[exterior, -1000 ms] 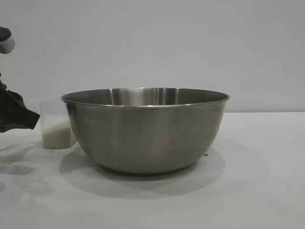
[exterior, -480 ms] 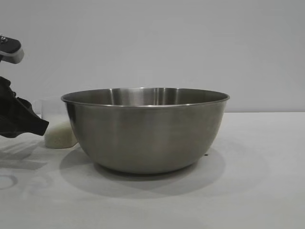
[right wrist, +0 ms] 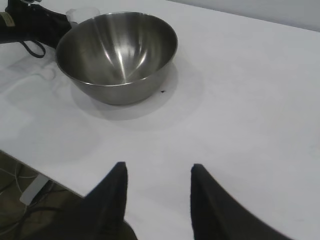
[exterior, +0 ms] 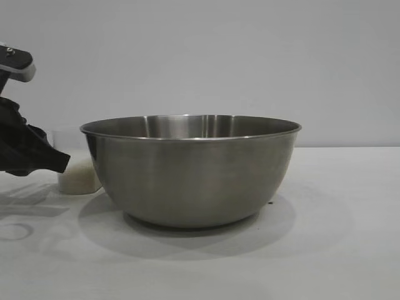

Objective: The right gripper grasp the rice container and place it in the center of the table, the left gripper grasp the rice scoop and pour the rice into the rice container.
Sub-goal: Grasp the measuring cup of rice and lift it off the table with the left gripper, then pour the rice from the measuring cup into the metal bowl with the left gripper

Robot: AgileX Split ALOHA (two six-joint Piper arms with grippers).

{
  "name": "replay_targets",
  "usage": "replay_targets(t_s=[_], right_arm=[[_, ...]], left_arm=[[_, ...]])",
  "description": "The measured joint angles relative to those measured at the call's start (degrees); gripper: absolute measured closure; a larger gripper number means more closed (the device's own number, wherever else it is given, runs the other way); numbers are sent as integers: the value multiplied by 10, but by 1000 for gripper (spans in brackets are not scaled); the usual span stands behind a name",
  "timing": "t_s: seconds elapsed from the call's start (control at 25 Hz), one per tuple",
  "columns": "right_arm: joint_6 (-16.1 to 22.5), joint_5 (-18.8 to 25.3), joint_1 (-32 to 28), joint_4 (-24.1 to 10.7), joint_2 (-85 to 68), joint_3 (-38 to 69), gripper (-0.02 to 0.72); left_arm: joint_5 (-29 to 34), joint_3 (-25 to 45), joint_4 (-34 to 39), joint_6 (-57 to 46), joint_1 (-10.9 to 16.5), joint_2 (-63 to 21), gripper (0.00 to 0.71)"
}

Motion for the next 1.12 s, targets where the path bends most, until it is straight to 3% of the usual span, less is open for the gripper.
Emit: replay_targets(t_s=[0.12,0.2,0.32,0.56,0.8,0.96,1.12], right_arm=[[0,0,0,1,0,0,452],[0,0,0,1,0,0,452],[0,0,0,1,0,0,452],[0,0,0,1,0,0,452],[0,0,0,1,0,0,452],[0,0,0,1,0,0,452],[0,0,0,1,0,0,452]], left_arm=[[0,-11,-1,0,0,0,506],[0,-19,3,4,0,0,619],[0,-33,14,30,0,1,710],[2,-44,39,153,0,-10,710],[5,-44,86,297,0,-101,710],[5,-44,164,396,0,-168,710],[31,-44,299,554,0,-210,710]])
